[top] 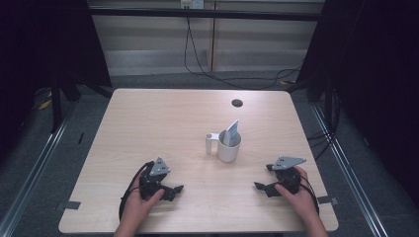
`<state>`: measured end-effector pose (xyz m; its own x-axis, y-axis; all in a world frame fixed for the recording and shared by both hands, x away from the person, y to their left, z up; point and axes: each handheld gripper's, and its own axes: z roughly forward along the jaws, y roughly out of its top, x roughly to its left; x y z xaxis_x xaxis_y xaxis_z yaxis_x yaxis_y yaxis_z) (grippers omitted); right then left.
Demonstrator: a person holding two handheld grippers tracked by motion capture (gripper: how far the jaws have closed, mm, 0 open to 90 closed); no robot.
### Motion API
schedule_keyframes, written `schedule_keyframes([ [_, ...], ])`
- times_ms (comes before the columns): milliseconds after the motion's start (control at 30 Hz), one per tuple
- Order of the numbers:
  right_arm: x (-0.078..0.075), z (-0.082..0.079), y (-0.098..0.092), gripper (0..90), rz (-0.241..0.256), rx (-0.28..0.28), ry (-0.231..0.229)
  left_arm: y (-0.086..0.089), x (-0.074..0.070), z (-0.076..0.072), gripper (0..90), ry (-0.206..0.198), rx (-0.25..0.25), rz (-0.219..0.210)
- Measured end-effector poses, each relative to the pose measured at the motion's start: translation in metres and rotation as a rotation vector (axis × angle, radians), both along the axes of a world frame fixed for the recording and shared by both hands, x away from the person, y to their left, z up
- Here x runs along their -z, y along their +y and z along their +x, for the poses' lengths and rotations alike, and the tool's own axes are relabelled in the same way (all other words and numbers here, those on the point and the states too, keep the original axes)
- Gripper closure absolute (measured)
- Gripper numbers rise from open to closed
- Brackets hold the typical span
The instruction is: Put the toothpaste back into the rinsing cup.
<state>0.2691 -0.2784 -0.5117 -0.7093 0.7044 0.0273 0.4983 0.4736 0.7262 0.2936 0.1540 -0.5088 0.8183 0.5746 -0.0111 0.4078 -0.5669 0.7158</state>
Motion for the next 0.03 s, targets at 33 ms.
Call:
schedule_keyframes([
  [33, 0.0, 0.0, 0.0, 14.1, 0.0, 0.0, 0.0, 0.0, 0.0001, 0.0, 10.8, 0.0, 0.0, -0.001],
])
